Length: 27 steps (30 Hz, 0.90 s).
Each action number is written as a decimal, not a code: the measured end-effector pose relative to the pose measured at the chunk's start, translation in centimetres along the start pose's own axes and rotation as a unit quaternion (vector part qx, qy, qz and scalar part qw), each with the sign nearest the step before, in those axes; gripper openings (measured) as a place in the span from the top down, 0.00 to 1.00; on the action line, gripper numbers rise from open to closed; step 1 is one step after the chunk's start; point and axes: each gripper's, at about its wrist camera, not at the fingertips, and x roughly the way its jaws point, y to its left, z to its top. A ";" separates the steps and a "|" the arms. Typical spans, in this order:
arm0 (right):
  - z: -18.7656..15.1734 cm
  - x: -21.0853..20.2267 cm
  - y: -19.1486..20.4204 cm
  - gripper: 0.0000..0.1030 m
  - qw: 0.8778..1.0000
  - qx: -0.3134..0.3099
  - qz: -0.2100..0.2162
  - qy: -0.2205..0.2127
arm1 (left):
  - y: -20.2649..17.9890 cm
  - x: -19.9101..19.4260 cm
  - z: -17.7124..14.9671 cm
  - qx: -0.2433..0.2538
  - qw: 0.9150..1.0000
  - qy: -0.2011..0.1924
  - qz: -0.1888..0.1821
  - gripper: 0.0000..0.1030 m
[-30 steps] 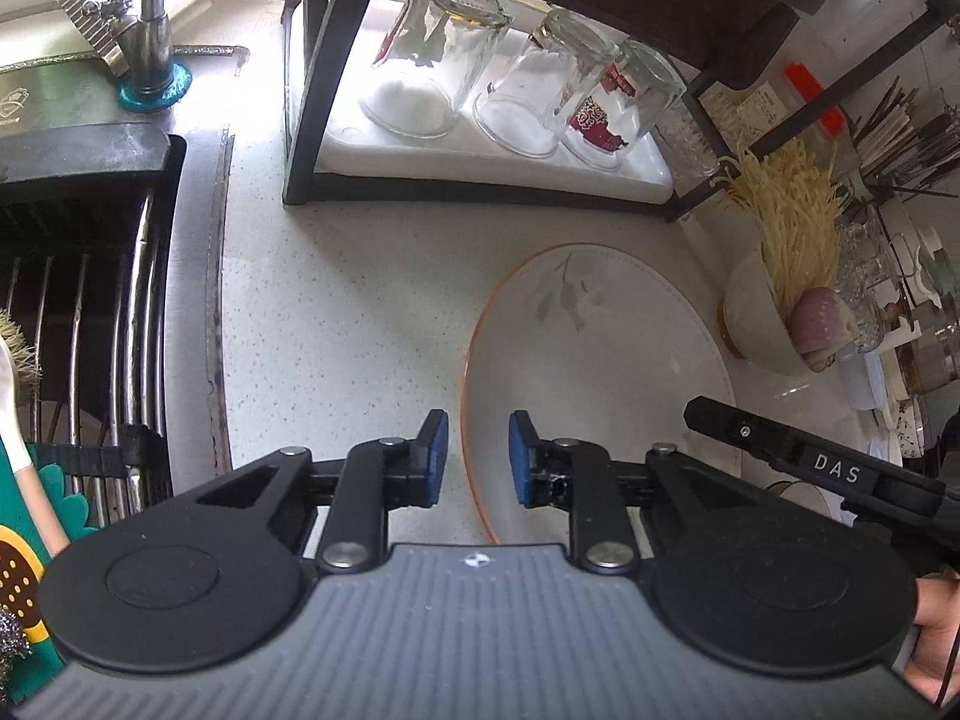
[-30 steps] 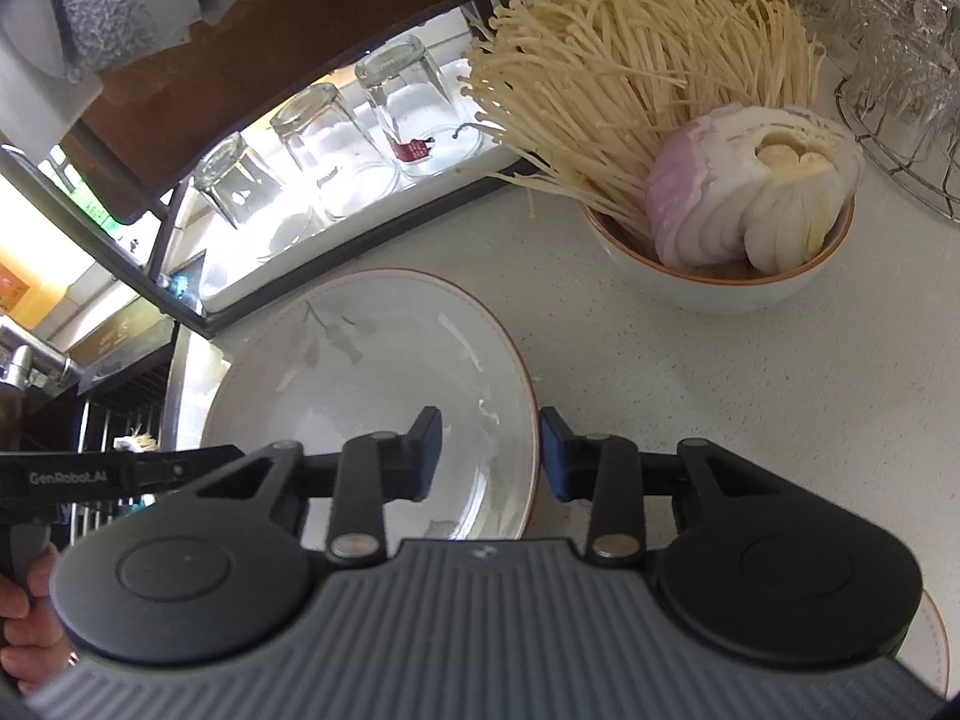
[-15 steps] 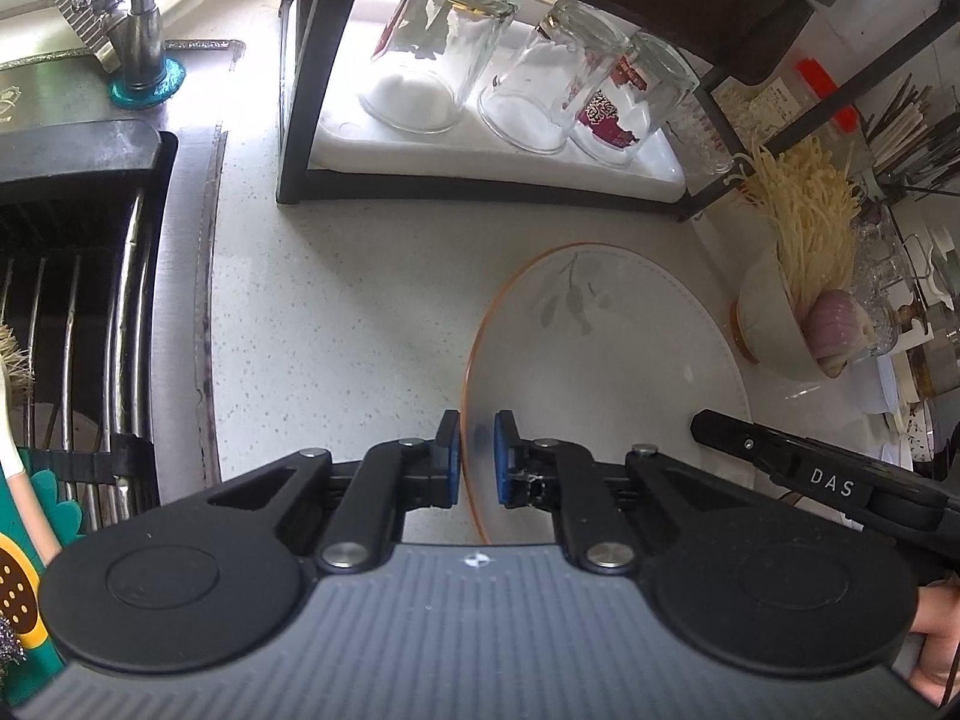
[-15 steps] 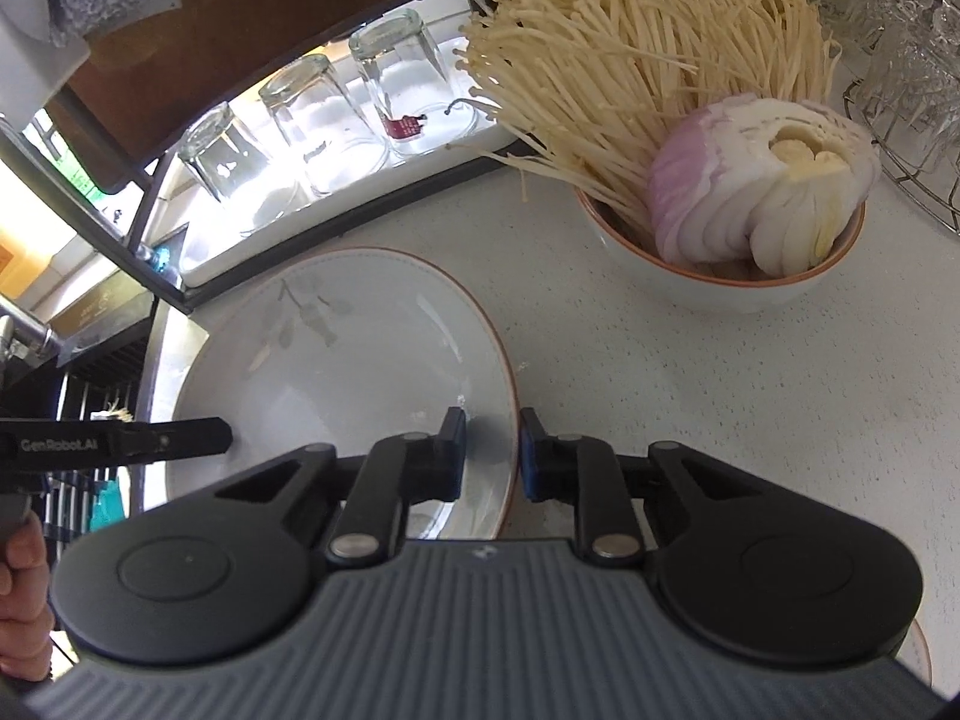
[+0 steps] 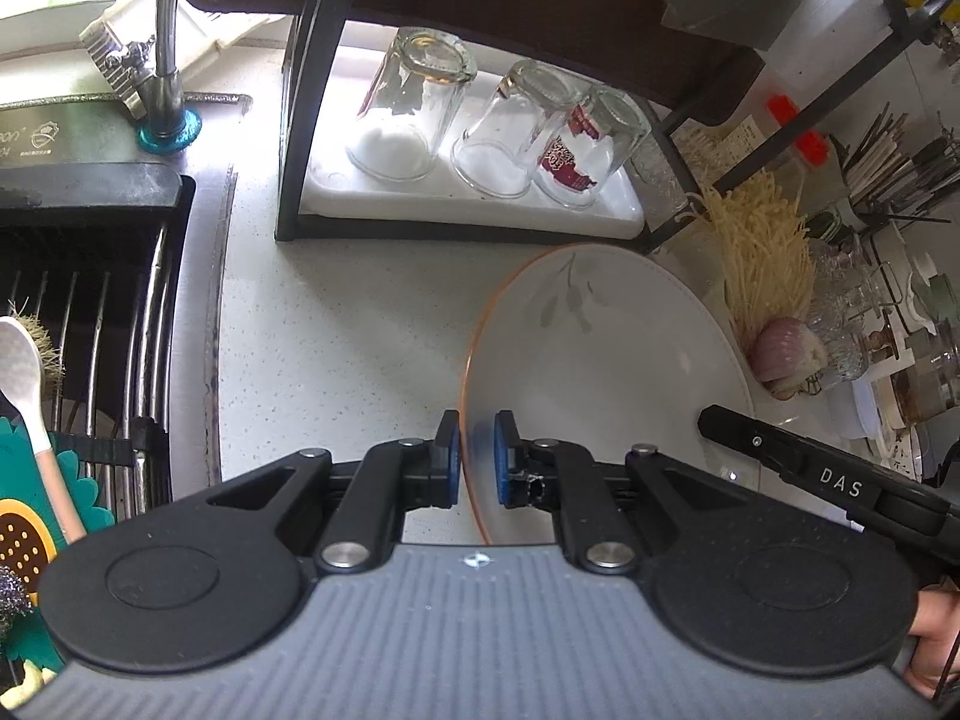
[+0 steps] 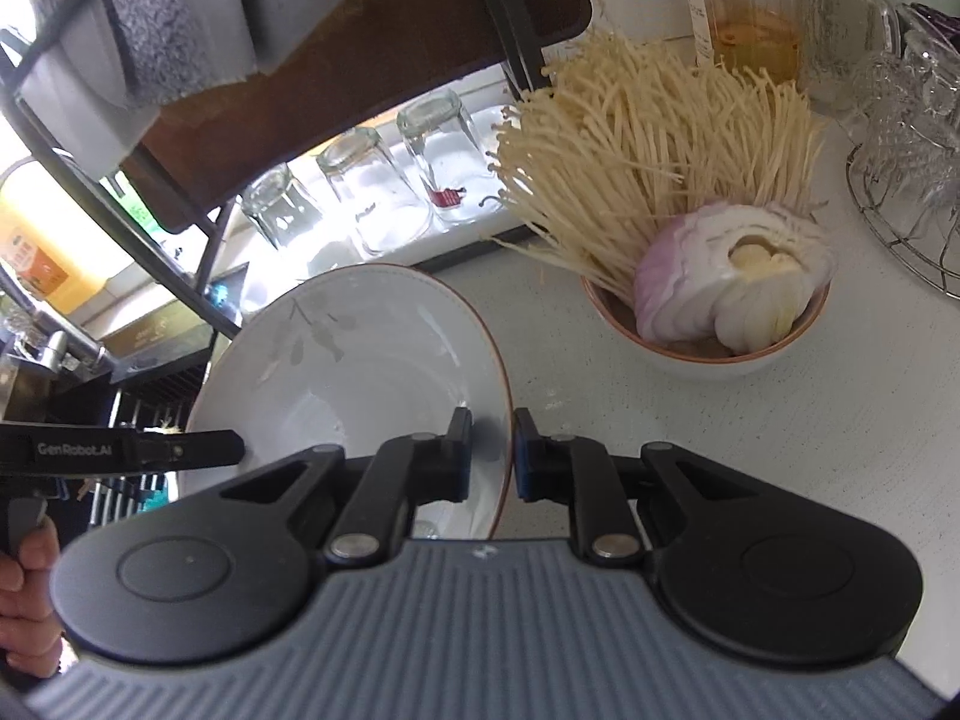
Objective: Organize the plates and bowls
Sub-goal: 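Carry the white plate with both grippers and lower it onto the plate stack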
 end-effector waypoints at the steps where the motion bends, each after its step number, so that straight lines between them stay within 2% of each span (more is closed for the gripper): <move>1: 0.0 -0.3 0.0 0.84 1.000 -0.001 0.002 -0.003 | -0.3 -0.4 -0.1 0.001 1.000 -0.002 0.000 0.88; 9: -0.4 -3.5 -0.9 0.84 1.000 -0.011 0.006 -0.017 | -2.8 -2.1 -1.5 0.005 1.000 -0.013 0.001 0.88; 14: -0.8 -5.7 -1.4 0.84 1.000 -0.014 -0.003 -0.028 | -4.4 -2.8 -2.7 0.014 1.000 -0.018 -0.011 0.88; 27: -4.4 -9.4 -3.9 0.84 0.999 -0.002 -0.031 -0.027 | -7.4 -2.3 -5.7 0.023 0.999 0.004 -0.032 0.87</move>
